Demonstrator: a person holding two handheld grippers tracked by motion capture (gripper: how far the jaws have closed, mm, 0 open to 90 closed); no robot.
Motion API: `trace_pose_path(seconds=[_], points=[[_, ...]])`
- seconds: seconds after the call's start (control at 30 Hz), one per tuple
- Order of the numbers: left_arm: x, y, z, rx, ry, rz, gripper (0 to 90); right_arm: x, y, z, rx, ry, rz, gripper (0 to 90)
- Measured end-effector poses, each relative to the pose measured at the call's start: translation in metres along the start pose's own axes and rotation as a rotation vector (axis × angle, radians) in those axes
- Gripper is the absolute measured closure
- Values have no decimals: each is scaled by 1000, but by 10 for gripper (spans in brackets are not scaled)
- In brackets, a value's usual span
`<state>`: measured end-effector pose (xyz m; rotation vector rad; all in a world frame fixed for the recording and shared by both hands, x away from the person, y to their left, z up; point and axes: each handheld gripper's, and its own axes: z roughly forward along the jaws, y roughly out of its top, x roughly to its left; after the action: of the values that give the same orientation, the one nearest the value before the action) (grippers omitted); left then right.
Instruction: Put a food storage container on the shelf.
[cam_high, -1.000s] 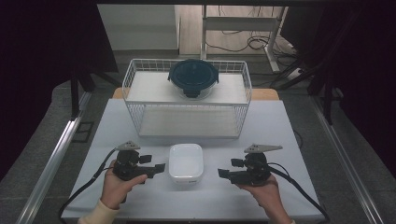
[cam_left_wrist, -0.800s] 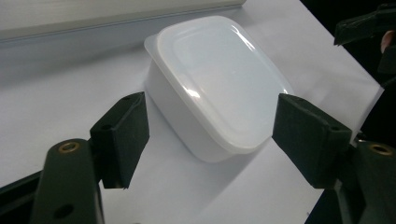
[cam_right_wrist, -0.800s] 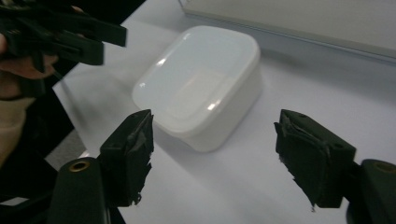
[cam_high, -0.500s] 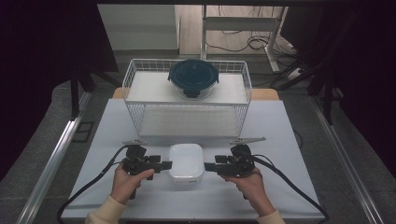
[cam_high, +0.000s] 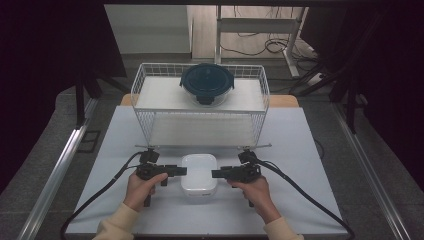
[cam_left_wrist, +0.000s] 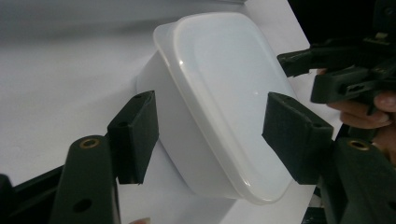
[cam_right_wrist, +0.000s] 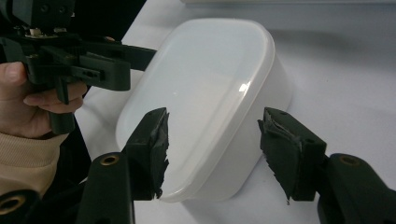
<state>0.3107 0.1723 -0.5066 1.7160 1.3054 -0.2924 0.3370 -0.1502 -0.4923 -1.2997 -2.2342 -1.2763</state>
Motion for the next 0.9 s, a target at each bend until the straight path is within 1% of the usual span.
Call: trace_pose_path(seconds=[0.1,0.23,0.43,0.5,0.57,0.63,0.67,0.73,0.8,0.9], points=[[2,-1,1,-2,-11,-15,386,-1,-1,4,10,-3,1,430],[3,-2,3,17,-50,-21,436,-2,-1,6,14,10,14,454],[3,-4,6,36,-72,-35,517,-3,-1,7,15,20,28,504],[2,-4,6,37,-63,-34,531,-3,-2,7,18,26,34,522],[2,-5,6,35,-54,-41,572,-4,-2,8,18,12,32,559],[2,-6,5,30,-50,-51,586,-6,-3,7,16,21,50,591],[0,-7,5,17,-46,-64,597,-6,-2,6,16,23,56,613],[1,-8,2,13,-56,-65,652,-4,-2,4,20,16,60,637],[1,-10,0,7,-68,-73,671,-3,-3,2,20,15,59,651],[-1,-12,-3,1,-65,-59,685,-1,-4,1,19,17,67,670]])
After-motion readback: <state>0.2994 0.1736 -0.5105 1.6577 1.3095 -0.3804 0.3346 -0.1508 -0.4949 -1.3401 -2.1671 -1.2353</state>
